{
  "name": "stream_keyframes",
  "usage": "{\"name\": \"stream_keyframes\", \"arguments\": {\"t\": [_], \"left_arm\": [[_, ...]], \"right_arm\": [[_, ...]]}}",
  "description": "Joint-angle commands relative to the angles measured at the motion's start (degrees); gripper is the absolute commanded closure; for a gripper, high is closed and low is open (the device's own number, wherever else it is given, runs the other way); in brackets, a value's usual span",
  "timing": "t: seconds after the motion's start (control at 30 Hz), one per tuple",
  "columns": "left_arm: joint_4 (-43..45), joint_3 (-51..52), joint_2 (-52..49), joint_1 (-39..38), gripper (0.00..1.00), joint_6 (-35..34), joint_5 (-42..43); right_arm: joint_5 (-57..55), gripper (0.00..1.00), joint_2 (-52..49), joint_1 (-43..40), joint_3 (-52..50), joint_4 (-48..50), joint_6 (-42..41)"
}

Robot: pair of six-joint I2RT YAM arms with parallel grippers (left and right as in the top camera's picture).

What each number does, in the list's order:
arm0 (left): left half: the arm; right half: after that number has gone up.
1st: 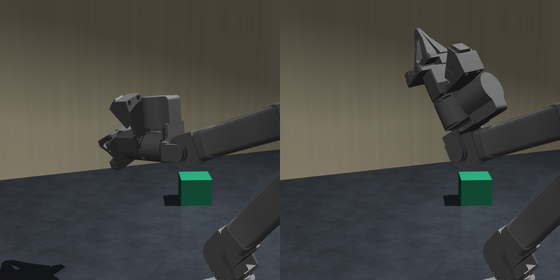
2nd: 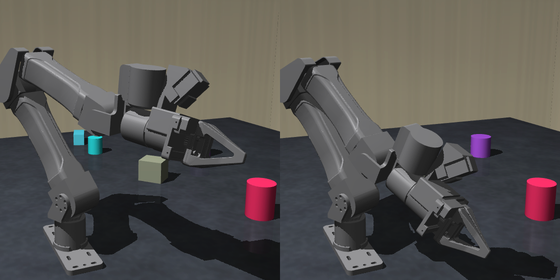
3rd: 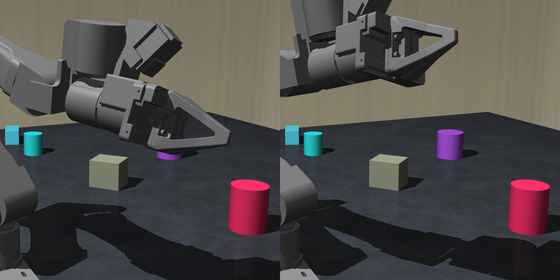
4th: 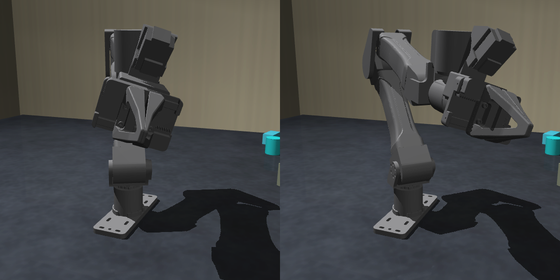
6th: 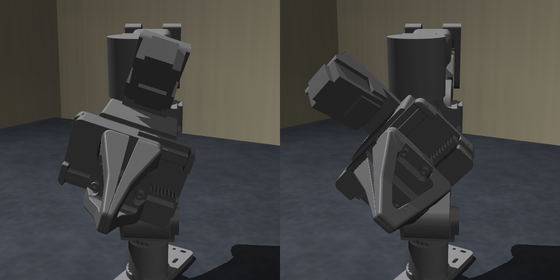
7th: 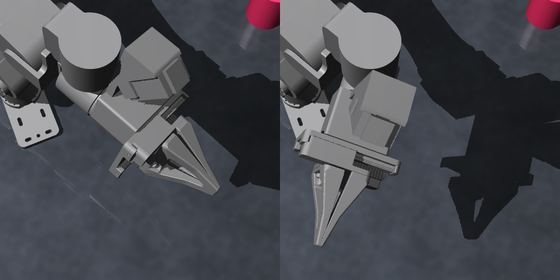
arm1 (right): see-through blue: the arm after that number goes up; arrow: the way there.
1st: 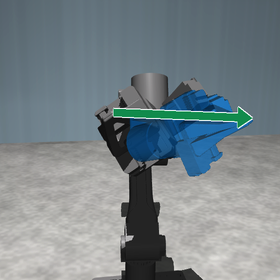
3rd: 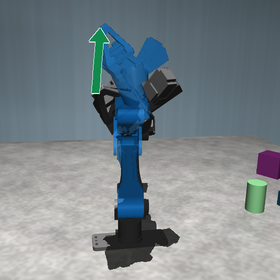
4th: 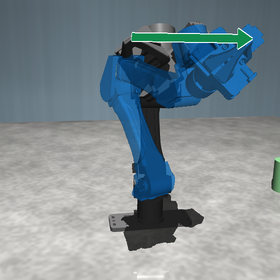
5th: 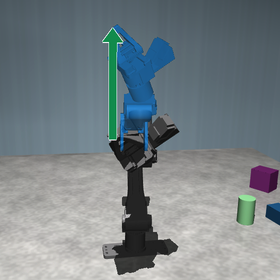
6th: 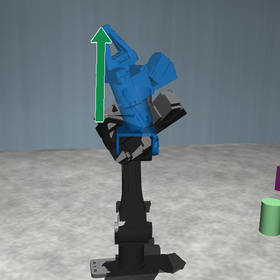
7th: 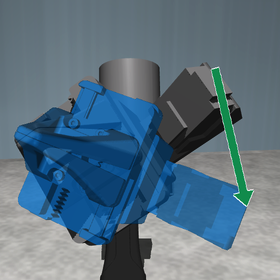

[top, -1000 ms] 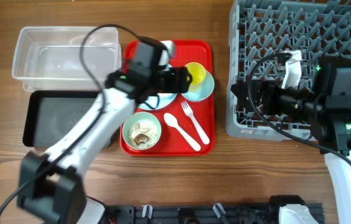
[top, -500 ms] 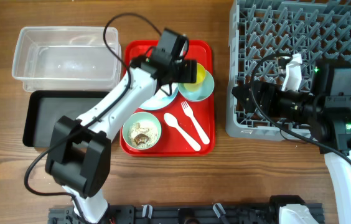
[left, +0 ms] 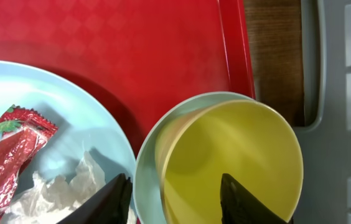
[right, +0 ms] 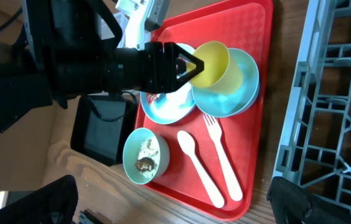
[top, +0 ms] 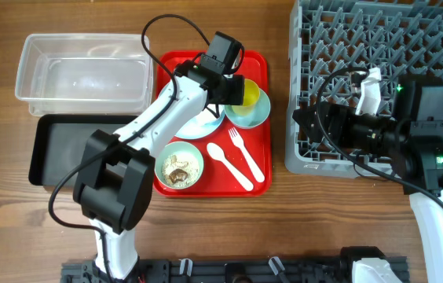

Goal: Sort waste into correct bins and load items into the dishwasher rack
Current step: 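Reach the left gripper to the yellow cup and grasp it, then lift the yellow cup and hand it to the right gripper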

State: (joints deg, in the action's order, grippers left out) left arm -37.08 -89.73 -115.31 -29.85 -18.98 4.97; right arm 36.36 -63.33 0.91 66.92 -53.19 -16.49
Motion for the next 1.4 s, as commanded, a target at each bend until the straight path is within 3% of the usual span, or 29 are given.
{"name": "stream_keyframes", "arguments": {"t": [0.0, 0.2, 0.37, 0.53, 0.77, 0.97, 1.17, 1.37], "left_arm": [[-0.7, -0.3, -0.7, 0.2, 0.57, 0.2, -0.1], [-0.7, -0.3, -0.9, 0.1, 0.96, 0.1, -0.1], [-0.7, -2.0, 2.1, 1.0, 0.96, -1.2, 4.9], [-2.0, -5.1, 6.4, 5.3, 0.96, -4.8, 16.6], [0.9, -5.4, 9.0, 17.0, 0.96, -9.5, 55.5], [1.9, -5.4, 9.0, 20.4, 0.96, -11.8, 73.3], [2.7, -5.4, 9.0, 19.0, 0.96, -11.7, 77.3], [5.2, -5.4, 9.0, 17.1, 0.96, -11.8, 77.5]], "right_arm": [[-0.6, 0.01, -0.1, -0.1, 1.1, 0.7, -1.0], [-0.7, 0.01, -0.1, -0.1, 1.1, 2.2, -1.0], [-3.9, 0.03, -0.1, -0.1, 1.1, 4.3, 0.2], [-3.5, 0.04, -0.1, -0.1, 1.1, 7.7, 0.2], [5.5, 0.04, -0.1, -0.1, 1.1, 14.5, 5.9], [17.8, 0.04, -2.4, -0.1, 1.1, 22.7, 5.4], [26.6, 0.05, -8.5, 1.1, 1.1, 31.8, -0.2], [26.0, 0.06, -13.8, 5.8, 1.1, 41.9, -5.9]]}}
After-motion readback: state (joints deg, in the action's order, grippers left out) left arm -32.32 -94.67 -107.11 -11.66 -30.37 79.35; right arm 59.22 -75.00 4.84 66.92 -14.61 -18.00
